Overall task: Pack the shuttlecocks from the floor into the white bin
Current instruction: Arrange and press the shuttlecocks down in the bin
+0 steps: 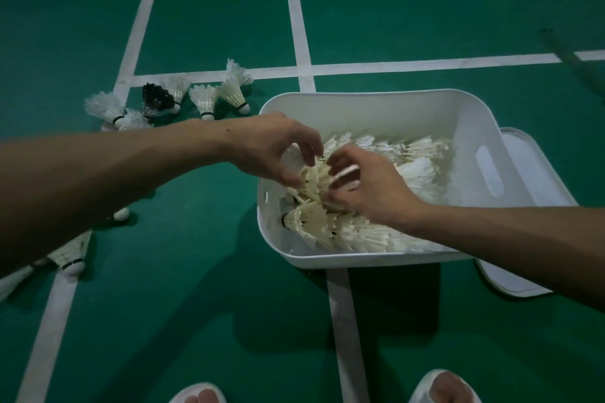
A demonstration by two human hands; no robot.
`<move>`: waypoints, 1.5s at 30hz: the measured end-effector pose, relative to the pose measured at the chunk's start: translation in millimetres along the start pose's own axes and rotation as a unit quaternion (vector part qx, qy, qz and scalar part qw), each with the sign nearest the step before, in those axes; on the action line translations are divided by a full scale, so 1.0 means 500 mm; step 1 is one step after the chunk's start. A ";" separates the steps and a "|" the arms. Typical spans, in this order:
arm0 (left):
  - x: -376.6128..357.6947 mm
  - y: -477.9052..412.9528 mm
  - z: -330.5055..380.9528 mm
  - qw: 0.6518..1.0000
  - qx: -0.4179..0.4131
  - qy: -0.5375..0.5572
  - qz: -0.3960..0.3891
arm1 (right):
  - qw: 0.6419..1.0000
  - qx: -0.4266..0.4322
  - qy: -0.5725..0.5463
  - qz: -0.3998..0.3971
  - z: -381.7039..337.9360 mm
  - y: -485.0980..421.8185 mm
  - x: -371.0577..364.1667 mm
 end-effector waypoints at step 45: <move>0.026 0.002 -0.011 0.998 0.033 -0.034 0.032 | 0.991 -0.026 0.055 -0.121 0.025 0.081 0.046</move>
Point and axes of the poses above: each hand's wrist, its own y-axis away from the middle knuckle, its own x-axis out of the back of the hand, z = x × y, the point moved 3 cm from there along -y, towards the middle knuckle, and after that the axes turned 2 degrees about -z, right-handed, at the moved point
